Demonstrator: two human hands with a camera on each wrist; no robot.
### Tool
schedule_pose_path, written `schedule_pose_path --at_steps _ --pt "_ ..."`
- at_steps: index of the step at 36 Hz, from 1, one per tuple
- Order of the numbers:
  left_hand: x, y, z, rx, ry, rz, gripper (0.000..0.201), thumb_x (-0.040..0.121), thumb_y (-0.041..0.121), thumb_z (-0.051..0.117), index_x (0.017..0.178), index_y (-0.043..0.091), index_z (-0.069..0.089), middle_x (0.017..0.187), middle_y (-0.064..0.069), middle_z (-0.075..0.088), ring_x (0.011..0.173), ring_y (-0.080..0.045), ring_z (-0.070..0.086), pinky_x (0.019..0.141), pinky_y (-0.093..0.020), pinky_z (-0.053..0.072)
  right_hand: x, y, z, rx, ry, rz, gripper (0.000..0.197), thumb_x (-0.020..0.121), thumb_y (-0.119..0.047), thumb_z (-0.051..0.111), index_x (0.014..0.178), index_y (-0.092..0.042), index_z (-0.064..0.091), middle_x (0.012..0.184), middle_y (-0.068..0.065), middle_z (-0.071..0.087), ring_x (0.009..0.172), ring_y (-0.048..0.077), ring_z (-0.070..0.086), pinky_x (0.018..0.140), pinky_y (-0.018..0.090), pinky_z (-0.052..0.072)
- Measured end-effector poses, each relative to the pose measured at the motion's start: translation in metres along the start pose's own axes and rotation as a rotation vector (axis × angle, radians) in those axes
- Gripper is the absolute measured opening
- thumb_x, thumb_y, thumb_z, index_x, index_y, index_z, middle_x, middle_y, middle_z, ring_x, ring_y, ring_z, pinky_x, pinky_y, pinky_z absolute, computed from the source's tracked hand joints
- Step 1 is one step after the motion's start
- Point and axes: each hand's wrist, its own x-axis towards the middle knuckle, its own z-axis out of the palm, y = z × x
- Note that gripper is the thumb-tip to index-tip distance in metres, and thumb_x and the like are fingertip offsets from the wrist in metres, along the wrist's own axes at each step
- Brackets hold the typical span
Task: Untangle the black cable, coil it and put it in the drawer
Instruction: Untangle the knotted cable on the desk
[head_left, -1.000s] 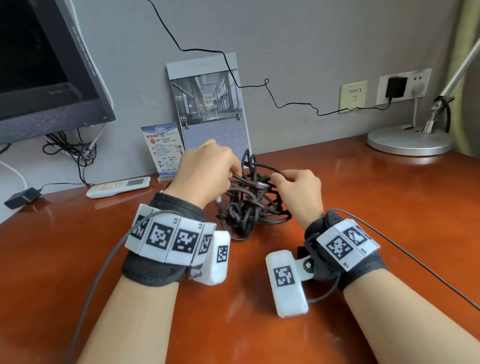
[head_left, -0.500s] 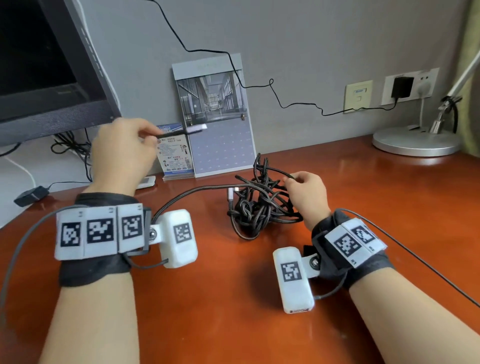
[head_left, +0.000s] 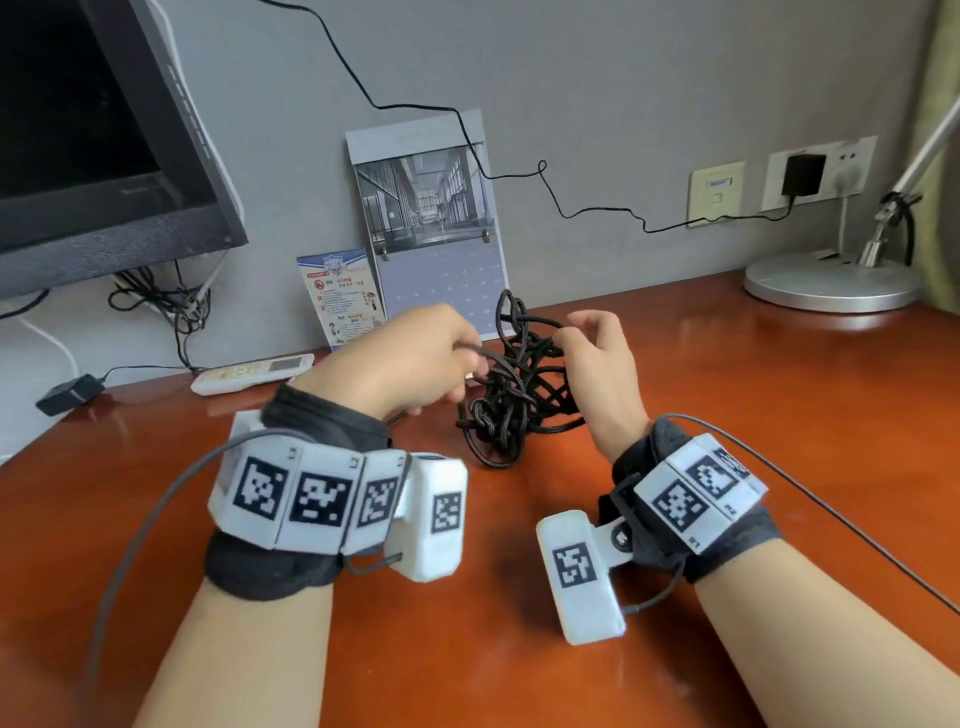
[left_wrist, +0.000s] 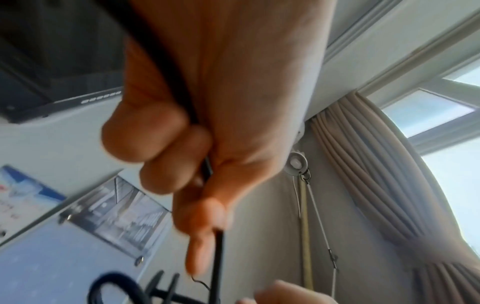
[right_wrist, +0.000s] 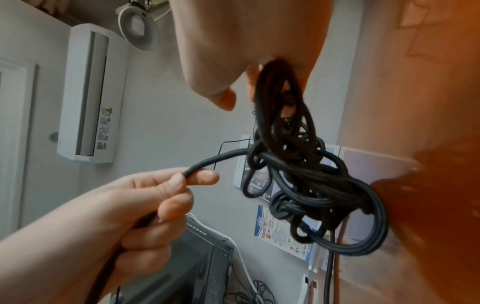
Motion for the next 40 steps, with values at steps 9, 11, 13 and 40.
schedule_pose_path --at_steps 9,11,13,40 --pt "0.016 -0.015 0.003 -0.395 0.538 -0.111 0.027 0.092 0.001 0.039 0.080 0.008 0.063 0.063 -0.007 0.047 0.054 -0.025 0.034 0.054 -0.029 0.025 -0.010 -0.013 0.002 -0.064 -0.025 -0.278 0.021 0.077 -0.034 0.054 0.091 -0.029 0.039 0.096 -0.014 0.032 0.107 0.021 0.042 0.095 0.028 0.035" --pt "0.017 -0.016 0.002 -0.638 0.560 -0.132 0.031 0.090 -0.003 0.037 0.077 0.011 0.062 0.059 -0.007 0.042 0.043 -0.021 0.029 0.046 -0.021 0.021 -0.012 -0.015 0.003 -0.079 -0.022 -0.348 0.024 0.076 -0.033 0.058 0.080 -0.027 0.035 0.087 -0.011 0.034 0.090 0.018 0.041 0.082 0.026 0.037" --pt "0.017 -0.015 0.002 -0.855 0.563 -0.158 0.035 0.090 -0.006 0.033 0.078 0.010 0.061 0.057 -0.002 0.039 0.032 -0.008 0.023 0.038 -0.012 0.017 -0.012 -0.016 0.002 -0.117 -0.116 -0.310 0.028 0.081 -0.030 0.065 0.074 -0.020 0.040 0.078 -0.006 0.043 0.071 0.011 0.040 0.064 0.021 0.034" --pt "0.023 -0.044 0.026 0.327 0.474 0.085 0.025 0.094 0.032 0.051 0.109 0.021 0.068 0.127 0.007 0.051 0.125 -0.019 0.029 0.114 -0.041 0.008 -0.015 -0.005 0.007 -0.098 -0.406 -0.083 0.026 0.088 0.002 0.051 0.070 -0.013 0.039 0.070 0.004 0.038 0.070 0.018 0.037 0.067 0.032 0.036"
